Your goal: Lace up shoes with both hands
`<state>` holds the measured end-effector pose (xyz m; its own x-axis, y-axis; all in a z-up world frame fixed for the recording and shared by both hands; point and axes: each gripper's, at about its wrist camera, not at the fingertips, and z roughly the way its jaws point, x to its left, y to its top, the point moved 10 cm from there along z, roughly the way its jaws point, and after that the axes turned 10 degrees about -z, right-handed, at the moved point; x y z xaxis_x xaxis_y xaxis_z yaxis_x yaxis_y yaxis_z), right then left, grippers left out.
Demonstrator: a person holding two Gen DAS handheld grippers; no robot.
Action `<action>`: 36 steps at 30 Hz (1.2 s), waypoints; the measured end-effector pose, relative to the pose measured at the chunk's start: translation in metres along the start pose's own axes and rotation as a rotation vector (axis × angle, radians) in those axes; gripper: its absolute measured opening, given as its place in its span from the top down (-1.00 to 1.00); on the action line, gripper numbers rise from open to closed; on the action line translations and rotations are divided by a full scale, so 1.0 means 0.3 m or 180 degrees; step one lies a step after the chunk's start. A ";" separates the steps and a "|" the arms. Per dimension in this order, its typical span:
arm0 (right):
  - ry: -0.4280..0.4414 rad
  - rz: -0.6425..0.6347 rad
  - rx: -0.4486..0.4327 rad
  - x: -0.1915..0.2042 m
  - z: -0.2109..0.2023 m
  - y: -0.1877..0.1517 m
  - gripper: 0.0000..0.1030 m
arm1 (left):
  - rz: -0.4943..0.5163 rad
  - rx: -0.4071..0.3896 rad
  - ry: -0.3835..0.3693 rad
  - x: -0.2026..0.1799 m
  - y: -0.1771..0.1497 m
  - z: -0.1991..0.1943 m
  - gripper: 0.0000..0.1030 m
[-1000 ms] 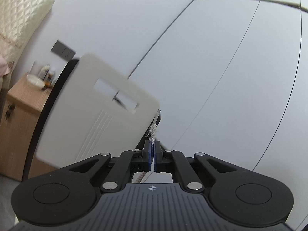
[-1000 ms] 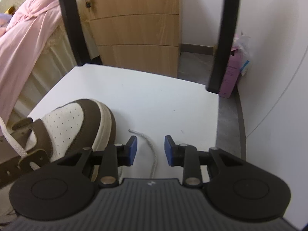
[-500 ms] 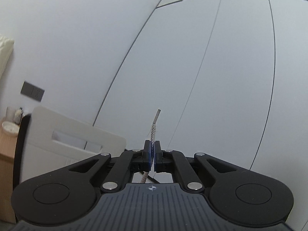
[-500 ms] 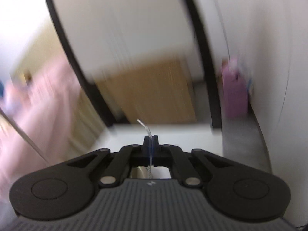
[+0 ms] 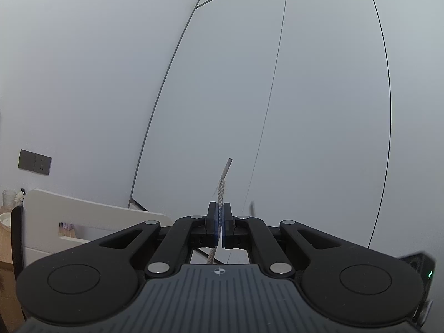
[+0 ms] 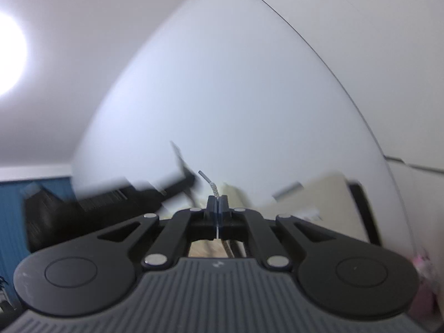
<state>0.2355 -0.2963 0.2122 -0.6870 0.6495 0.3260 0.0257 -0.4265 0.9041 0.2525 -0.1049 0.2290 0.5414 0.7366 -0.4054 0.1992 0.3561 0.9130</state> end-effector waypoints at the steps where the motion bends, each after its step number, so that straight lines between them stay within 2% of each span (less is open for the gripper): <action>1: 0.0036 -0.0005 -0.0045 0.019 0.008 0.024 0.98 | 0.0003 -0.0006 0.0002 0.000 0.004 -0.003 0.95; 14: 0.0337 -0.0072 -0.0275 0.134 0.155 0.196 0.98 | -0.0015 -0.0013 0.0045 0.038 0.031 -0.030 0.95; 20: 0.0178 -0.0155 -0.0163 0.085 0.164 0.140 0.98 | -0.0015 0.0019 0.0083 0.042 0.004 -0.054 0.95; 22: 0.0033 -0.0166 -0.0057 0.030 0.153 0.087 0.98 | -0.0058 0.0054 0.0137 0.057 -0.027 -0.069 0.95; 27: -0.0423 -0.0267 0.0432 -0.115 0.090 -0.159 0.97 | -0.0155 0.0183 0.0375 0.137 -0.149 -0.102 0.95; 36: -0.1069 0.0231 0.1650 -0.435 -0.104 -0.868 0.97 | -0.0385 0.0520 0.0901 0.301 -0.430 -0.170 0.95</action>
<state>0.2957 -0.2895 -0.0742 -0.4063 0.8289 0.3845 0.4711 -0.1706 0.8654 0.2341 -0.0550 0.0723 0.2623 0.8332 -0.4869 0.3886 0.3706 0.8436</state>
